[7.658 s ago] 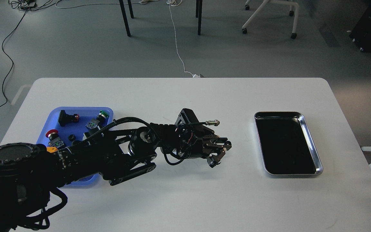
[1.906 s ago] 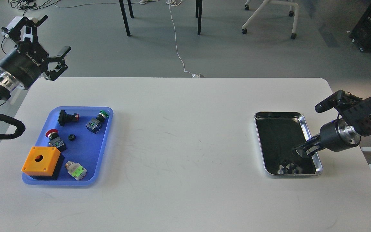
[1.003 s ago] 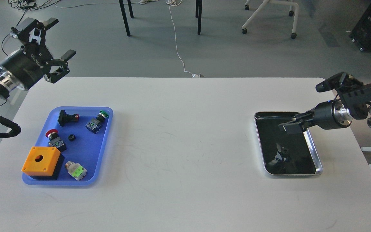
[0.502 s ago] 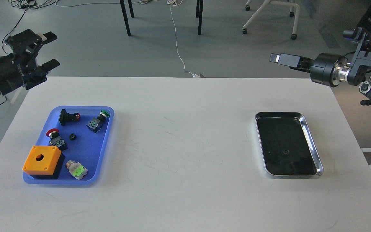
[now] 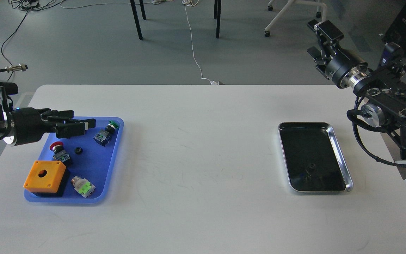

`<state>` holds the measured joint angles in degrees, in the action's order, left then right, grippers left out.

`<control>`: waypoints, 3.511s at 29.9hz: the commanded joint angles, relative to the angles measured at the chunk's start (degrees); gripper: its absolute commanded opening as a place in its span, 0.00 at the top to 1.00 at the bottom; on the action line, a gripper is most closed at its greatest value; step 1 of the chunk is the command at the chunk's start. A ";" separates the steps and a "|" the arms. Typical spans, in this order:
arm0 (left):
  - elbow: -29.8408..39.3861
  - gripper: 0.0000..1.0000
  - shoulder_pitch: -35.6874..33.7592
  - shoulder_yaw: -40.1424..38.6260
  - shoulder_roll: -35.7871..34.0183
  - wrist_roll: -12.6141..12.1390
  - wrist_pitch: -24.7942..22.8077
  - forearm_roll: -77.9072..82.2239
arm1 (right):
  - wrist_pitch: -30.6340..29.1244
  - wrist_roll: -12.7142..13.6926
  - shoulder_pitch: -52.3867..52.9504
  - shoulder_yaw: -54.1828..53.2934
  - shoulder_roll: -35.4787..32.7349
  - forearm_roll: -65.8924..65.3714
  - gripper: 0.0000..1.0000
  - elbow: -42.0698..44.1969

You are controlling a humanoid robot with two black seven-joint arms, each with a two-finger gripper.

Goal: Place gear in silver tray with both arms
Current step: 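Reach the left gripper into the blue tray toward another black gear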

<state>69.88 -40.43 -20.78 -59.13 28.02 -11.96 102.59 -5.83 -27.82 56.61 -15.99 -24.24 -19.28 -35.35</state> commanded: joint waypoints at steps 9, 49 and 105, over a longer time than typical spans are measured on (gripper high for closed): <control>-12.21 0.20 0.00 11.55 7.09 -0.02 15.47 12.28 | -5.15 0.40 -7.04 -6.86 0.43 16.29 0.03 -1.04; -26.37 0.53 -0.79 14.45 15.62 -0.02 17.50 12.55 | -4.62 0.22 -7.56 -6.95 0.16 16.29 0.03 -3.59; -22.06 0.52 -5.19 17.79 11.05 -0.02 15.12 22.41 | -4.71 -0.04 -7.56 -7.04 0.16 16.29 0.03 -3.59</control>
<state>47.81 -45.62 -2.99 -48.08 28.00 3.17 125.01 -10.54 -27.87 49.04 -23.03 -24.08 -2.99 -38.93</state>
